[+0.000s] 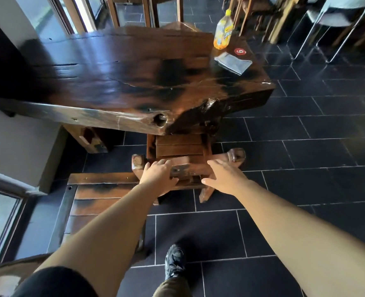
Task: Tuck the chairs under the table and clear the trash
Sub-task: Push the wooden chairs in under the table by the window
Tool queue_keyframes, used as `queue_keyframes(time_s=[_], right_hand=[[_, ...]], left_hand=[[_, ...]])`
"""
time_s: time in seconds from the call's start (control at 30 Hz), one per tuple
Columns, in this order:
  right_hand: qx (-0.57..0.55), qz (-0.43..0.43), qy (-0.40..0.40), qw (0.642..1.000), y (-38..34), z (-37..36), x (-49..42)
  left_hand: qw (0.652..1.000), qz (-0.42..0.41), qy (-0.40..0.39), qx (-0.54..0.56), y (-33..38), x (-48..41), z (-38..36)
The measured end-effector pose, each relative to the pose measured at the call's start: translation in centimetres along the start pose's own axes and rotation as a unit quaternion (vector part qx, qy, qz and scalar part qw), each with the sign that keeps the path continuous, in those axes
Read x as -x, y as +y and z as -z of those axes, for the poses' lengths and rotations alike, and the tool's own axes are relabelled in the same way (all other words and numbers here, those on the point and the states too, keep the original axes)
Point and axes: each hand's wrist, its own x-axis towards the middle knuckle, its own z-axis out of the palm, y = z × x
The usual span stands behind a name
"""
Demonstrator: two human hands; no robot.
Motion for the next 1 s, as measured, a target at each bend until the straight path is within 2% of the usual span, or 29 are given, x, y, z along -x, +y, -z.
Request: queue_keyframes(time_s=[0.17, 0.4, 0.53, 0.8, 1.0], right_hand=[[-0.028, -0.014, -0.014, 0.999, -1.5, 0.2, 6.7], [-0.035, -0.006, 0.032, 0.999, -3.8, -0.1, 14.8], [-0.032, 0.008, 0.032, 0.999, -5.6, -0.9, 18.3], [-0.027, 0.034, 0.025, 0.999, -9.9, -2.9, 21.1], [-0.035, 0.047, 0.014, 0.998, -16.6, -4.2, 19.6]], left_hand=[[1.000, -0.014, -0.001, 0.001, 1.6, 7.2, 1.0], [0.999, -0.020, 0.039, -0.011, 3.4, 17.2, 0.7], [0.998, -0.021, 0.056, -0.010, 3.1, 21.6, 0.1], [0.997, 0.009, 0.076, -0.020, -0.8, 26.9, 2.0], [0.995, 0.029, 0.091, -0.017, -6.9, 28.8, 3.2]])
